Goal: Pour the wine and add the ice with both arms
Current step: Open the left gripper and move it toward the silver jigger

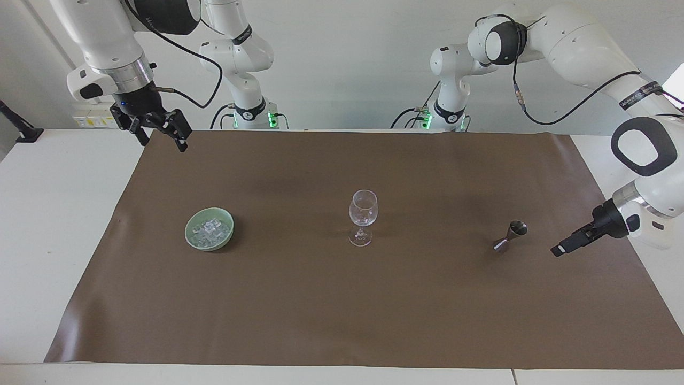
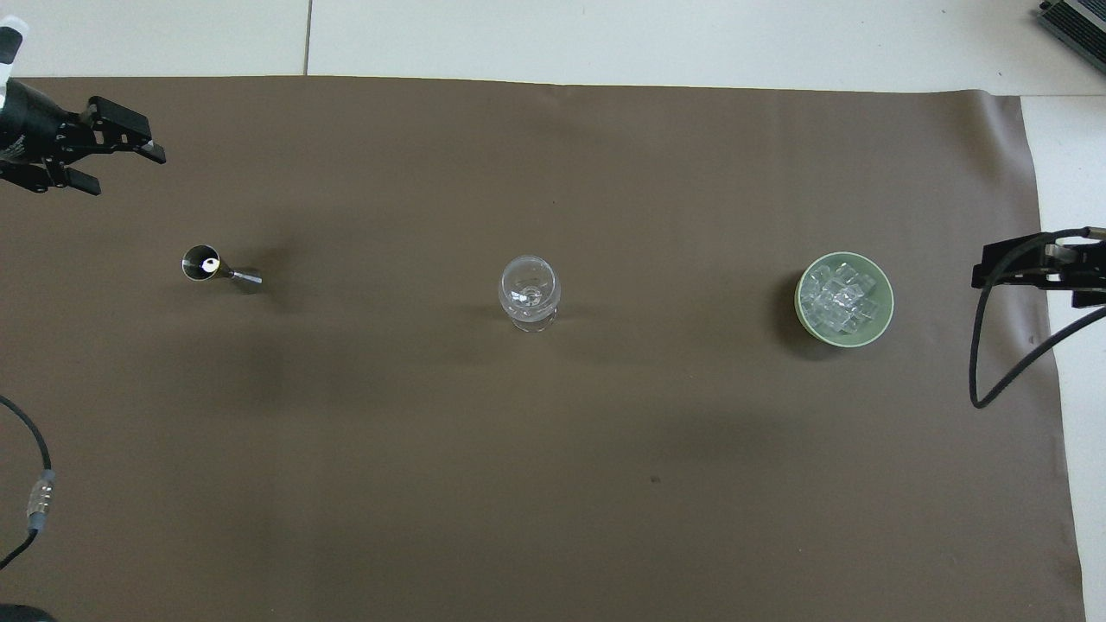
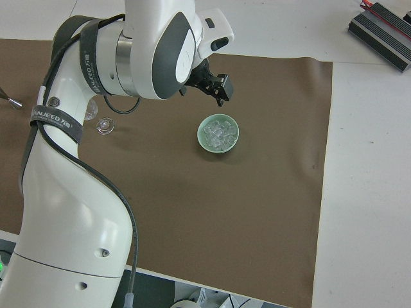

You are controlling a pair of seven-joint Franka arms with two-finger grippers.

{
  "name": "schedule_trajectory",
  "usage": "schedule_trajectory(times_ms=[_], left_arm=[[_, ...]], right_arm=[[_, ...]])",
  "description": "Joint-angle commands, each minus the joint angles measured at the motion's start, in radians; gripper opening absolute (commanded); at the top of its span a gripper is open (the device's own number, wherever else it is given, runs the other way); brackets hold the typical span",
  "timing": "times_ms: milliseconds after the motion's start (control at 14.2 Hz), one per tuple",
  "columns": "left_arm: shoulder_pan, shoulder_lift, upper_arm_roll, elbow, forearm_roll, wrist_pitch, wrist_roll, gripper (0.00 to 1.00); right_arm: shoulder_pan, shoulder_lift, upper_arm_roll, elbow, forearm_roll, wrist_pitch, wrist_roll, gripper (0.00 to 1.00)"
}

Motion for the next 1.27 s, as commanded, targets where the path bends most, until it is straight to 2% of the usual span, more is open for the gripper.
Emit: schedule_trajectory(times_ms=[0,636,848,1201], left_arm=[[0.013,0.005,0.0,-0.01,-0.035,-0.015,-0.099,1.0],[0.096,-0.001,0.0,-0.163,-0.227,-0.021,-0.422,1.0],[0.114,-0.038,0.001,-0.292,-0.31,0.019,-0.463,1.0],[0.128,-0.084,0.001,-0.446,-0.351,0.082,-0.489,1.0]], right_arm=[[-0.022,-0.024,0.015,-0.023,0.018,-0.01,-0.017,1.0],[-0.022,-0.024,0.014,-0.023,0.019,-0.01,-0.017,1.0],[-0.022,-0.024,0.015,-0.023,0.019,-0.01,-0.017,1.0],[-0.022,-0.024,0.015,-0.023,0.019,-0.01,-0.017,1.0]])
